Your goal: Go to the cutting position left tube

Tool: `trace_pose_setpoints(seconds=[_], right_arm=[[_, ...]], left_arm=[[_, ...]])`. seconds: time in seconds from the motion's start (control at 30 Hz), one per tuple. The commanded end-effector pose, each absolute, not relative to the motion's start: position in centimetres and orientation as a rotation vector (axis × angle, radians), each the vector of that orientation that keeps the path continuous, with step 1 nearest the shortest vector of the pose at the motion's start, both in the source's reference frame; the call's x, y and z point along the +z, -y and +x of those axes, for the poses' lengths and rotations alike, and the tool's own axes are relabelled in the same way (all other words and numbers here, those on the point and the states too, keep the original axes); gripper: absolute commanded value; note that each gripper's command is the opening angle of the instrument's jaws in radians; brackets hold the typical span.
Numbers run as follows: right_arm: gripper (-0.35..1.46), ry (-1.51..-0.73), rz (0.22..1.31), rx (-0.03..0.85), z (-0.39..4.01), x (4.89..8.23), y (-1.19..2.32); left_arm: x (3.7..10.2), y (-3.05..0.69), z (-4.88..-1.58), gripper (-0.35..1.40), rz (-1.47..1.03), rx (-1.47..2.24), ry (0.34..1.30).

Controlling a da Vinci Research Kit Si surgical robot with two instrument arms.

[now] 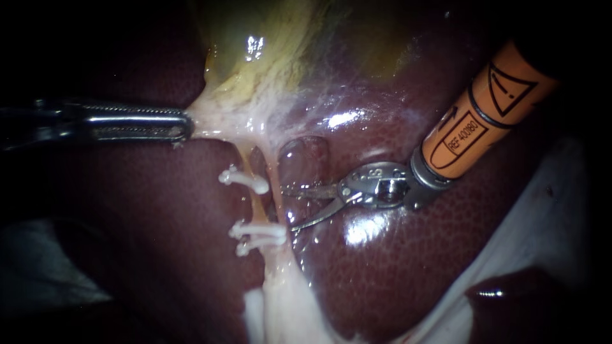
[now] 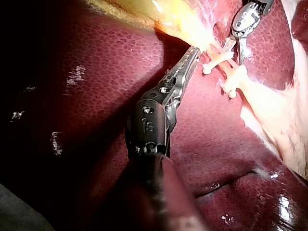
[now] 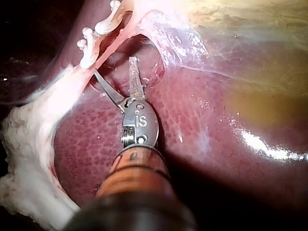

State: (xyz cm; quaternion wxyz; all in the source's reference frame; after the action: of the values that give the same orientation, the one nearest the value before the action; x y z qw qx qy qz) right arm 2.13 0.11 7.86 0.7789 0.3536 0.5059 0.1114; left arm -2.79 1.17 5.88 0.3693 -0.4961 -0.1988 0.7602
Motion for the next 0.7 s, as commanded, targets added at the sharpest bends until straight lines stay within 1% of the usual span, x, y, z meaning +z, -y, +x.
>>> trace_pose_setpoints(seconds=[0.03, 0.23, 0.33, 0.4, 0.5, 0.57, 0.7], right_arm=[[1.41, -1.094, 0.764, 0.241, 2.13, 7.85, -0.11], [1.43, -1.094, 0.768, 0.241, 2.11, 7.79, -0.11], [1.43, -1.096, 0.774, 0.243, 2.05, 7.69, -0.15], [1.4, -1.098, 0.783, 0.245, 1.97, 7.57, -0.2], [1.4, -1.088, 0.815, 0.279, 1.89, 7.36, -0.27], [1.4, -1.07, 0.853, 0.325, 1.86, 7.23, -0.29], [1.4, -1.038, 0.915, 0.388, 1.8, 7.02, -0.26]], left_arm=[[5.88, -1.18, -2.79, -0.35, -1.274, 1.951, 0.51], [5.88, -1.17, -2.78, -0.35, -1.274, 1.951, 0.511], [5.88, -1.17, -2.77, -0.35, -1.274, 1.952, 0.511], [5.88, -1.17, -2.77, -0.35, -1.274, 1.952, 0.511], [5.88, -1.17, -2.77, -0.35, -1.274, 1.952, 0.511], [5.88, -1.17, -2.77, -0.35, -1.275, 1.952, 0.512], [5.88, -1.17, -2.76, -0.35, -1.275, 1.952, 0.512]])
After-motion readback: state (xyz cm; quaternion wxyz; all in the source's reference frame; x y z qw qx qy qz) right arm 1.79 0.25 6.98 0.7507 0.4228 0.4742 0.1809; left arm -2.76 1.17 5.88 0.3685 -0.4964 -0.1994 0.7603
